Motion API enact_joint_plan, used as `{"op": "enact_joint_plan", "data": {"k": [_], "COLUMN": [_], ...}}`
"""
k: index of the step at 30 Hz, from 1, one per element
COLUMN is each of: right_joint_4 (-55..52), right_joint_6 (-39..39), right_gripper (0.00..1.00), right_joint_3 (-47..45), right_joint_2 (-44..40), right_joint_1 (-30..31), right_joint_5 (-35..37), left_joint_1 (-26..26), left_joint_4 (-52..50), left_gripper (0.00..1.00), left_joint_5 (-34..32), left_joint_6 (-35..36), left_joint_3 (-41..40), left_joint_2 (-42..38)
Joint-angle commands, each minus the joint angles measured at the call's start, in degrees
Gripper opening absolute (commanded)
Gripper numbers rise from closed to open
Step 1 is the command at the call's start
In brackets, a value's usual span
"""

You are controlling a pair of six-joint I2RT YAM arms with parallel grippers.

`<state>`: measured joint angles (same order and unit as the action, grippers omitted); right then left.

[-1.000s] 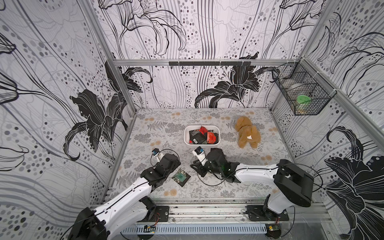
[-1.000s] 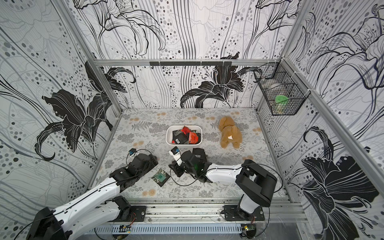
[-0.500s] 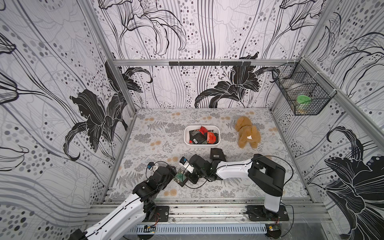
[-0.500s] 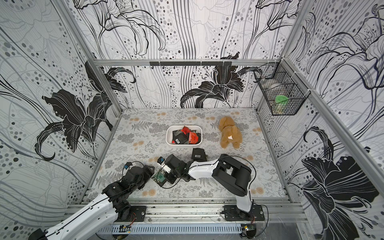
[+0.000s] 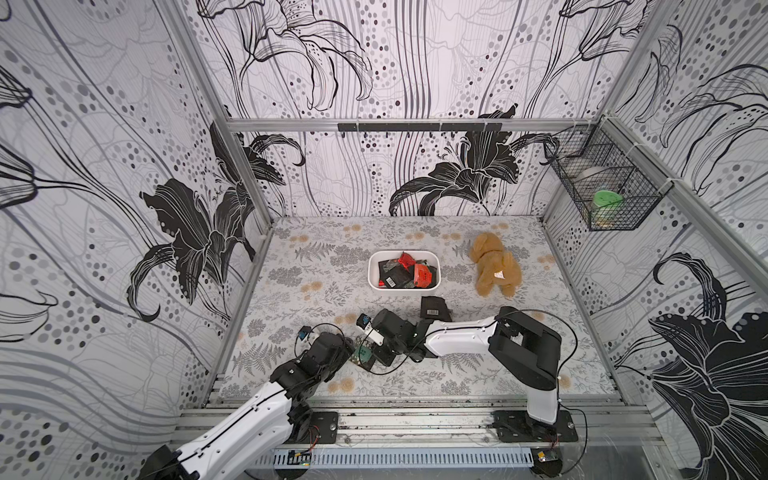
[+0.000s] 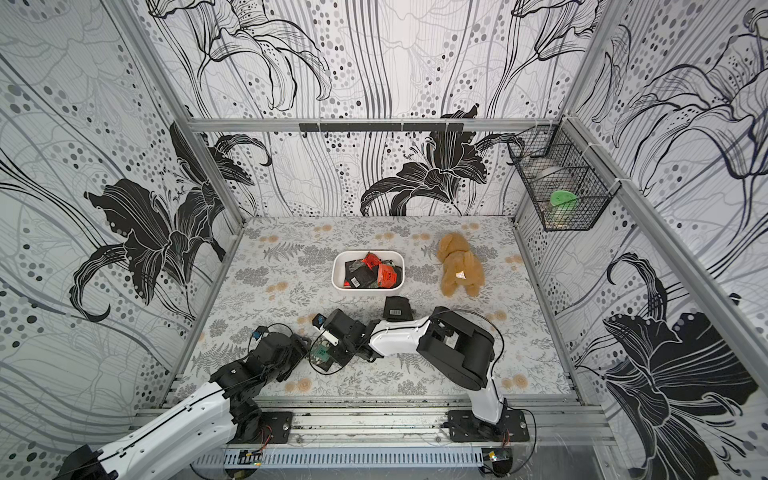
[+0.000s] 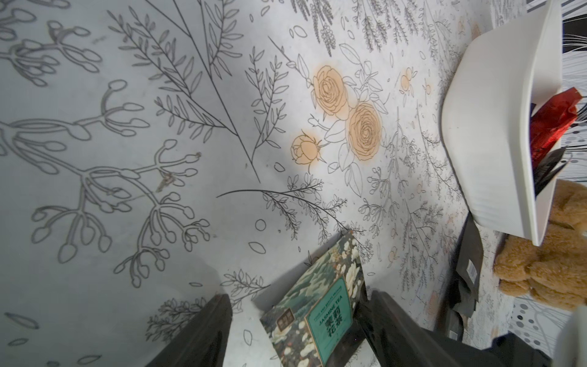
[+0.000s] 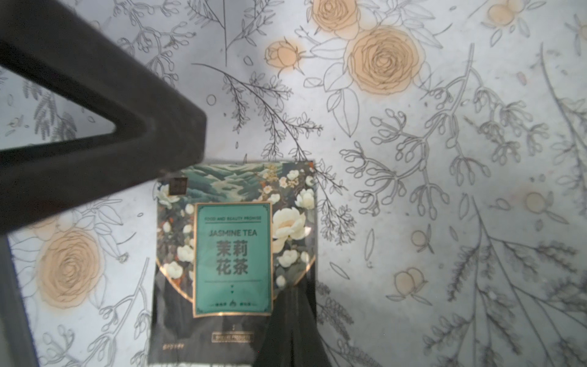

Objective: Put the tea bags into the storage box
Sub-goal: Pick up the tea bag from the center of the board.

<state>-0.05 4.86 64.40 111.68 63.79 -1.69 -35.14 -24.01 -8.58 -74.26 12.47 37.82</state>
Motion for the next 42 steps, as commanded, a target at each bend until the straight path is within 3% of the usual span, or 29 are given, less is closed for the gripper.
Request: {"op": "enact_joint_plan", "data": {"k": [1,7,17,32,42], "right_joint_4": [-3.9,-4.3,-4.8,-4.6,-4.2], "right_joint_6": [-0.8,-0.5,-0.5,-0.3,-0.1], "right_gripper": [0.01,0.0,0.0,0.0,0.0], "right_joint_3": [1.0,1.7,2.2,2.1,1.7], "right_joint_2": [2.2,2.9,3.5,3.2,2.6], "right_joint_1": [0.3,0.4,0.3,0.4,0.4], "right_joint_5": [1.7,2.0,2.1,1.1,1.3], "left_joint_1": [0.3,0.3,0.0,-0.6,-1.5], "left_joint_4": [0.7,0.8,8.5,18.7,23.4], "left_gripper": [0.72,0.68,0.59,0.49,0.3], "left_joint_5": [2.6,4.0,8.4,9.1,9.9], "left_joint_6": [-0.4,-1.3,0.1,-2.3,-2.7], "left_joint_3": [-1.8,-3.8,-4.9,-7.9,-7.3], "left_joint_2": [-2.5,-4.0,3.4,6.8,9.4]}}
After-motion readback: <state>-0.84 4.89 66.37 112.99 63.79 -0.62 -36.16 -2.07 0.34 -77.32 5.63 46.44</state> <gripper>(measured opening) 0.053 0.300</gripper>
